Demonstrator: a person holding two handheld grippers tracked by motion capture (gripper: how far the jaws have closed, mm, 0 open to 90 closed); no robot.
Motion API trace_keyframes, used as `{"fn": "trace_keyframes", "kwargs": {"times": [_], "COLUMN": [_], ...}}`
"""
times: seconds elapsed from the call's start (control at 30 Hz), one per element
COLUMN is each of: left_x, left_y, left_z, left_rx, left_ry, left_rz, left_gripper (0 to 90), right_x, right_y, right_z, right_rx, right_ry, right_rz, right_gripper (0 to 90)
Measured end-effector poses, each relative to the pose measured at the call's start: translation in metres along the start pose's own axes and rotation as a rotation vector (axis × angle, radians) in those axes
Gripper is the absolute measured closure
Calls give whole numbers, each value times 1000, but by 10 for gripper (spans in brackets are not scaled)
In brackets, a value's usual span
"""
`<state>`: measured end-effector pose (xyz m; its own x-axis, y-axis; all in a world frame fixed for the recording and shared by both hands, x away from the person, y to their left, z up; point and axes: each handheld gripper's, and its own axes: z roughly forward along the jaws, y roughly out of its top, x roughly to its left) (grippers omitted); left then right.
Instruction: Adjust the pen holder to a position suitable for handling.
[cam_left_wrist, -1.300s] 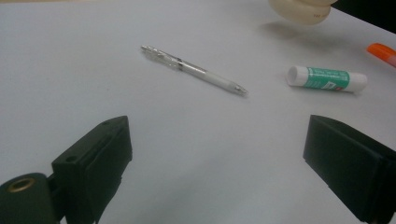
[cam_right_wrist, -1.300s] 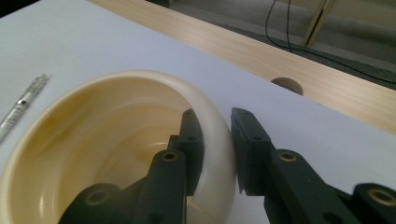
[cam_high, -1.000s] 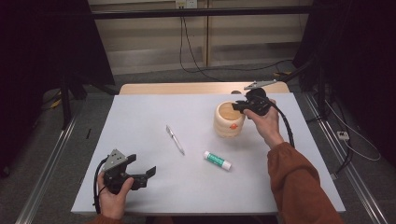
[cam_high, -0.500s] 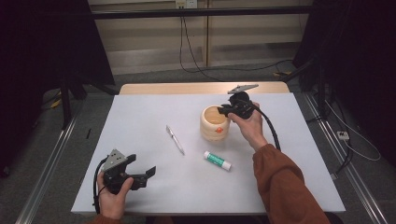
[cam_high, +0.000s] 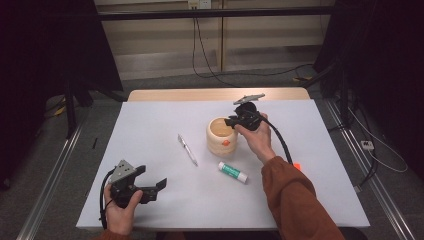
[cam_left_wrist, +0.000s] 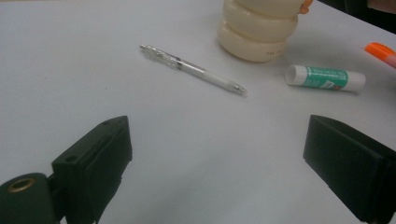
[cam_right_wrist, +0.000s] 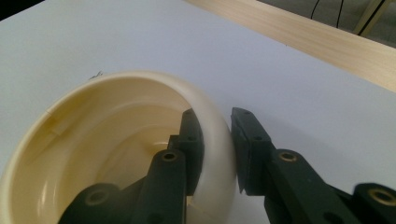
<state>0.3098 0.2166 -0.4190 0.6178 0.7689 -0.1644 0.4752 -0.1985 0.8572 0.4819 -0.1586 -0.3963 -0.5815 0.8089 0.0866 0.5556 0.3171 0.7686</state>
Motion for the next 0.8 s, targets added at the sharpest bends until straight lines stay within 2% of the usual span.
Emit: {"fn": "trace_keyframes", "kwargs": {"times": [0.3,0.5,0.57,0.6,0.63,0.8], "left_x": [0,1,1,1,1,1], "left_y": [0,0,0,0,0,0], "left_z": [0,0,0,0,0,0], "left_rx": [2,5,7,9,6,8], "left_ry": [-2,-1,2,1,0,2], "left_rz": [-1,3,3,3,-1,3], "left_gripper": [77,77,77,77,77,77], "right_x": [0,0,-1,-1,-1,-2], "right_y": [-2,-2,-2,-2,-2,-1], "right_z": [2,2,2,2,2,-2], "right_rx": [4,-7,-10,-15,-15,-41], "right_ry": [-33,-9,3,16,16,9], "right_rz": [24,25,30,25,25,22], "right_gripper": [750,724,659,583,583,408]}}
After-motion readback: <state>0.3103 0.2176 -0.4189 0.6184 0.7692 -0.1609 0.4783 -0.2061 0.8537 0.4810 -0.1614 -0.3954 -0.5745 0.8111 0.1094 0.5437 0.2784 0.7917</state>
